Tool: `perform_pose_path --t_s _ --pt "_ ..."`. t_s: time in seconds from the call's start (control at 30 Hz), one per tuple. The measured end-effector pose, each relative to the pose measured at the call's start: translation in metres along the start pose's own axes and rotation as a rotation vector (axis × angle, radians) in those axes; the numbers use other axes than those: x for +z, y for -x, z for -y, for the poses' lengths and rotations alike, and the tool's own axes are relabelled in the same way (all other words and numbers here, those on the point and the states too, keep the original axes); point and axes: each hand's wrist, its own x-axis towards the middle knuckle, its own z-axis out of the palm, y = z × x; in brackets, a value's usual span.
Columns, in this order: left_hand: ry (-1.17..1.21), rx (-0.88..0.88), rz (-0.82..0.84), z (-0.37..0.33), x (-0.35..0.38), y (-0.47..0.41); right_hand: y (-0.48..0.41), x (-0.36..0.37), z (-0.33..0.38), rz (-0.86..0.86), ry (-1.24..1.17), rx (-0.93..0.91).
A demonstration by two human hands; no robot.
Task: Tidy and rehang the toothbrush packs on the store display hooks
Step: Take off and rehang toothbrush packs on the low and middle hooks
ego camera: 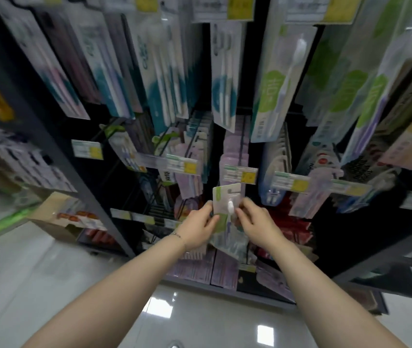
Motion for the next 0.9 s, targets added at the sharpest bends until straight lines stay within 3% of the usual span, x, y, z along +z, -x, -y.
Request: perform_pose_path --t_s 0.37,0.67,0.9 --pt "0.063 0.136 -0.144 0.018 -0.103 0.02 -0.038 0.022 0.092 -0.129 -0.02 -0.197" --pt "0.187 0.311 -0.203 -0.025 -0.157 0.004 -0.066 -0.015 0.136 -0.298 -0.1 -0.302" --pt "0.227 0.392 -0.204 -0.069 -0.168 -0.016 -0.066 -0.053 0.148 -0.393 -0.184 -0.277"
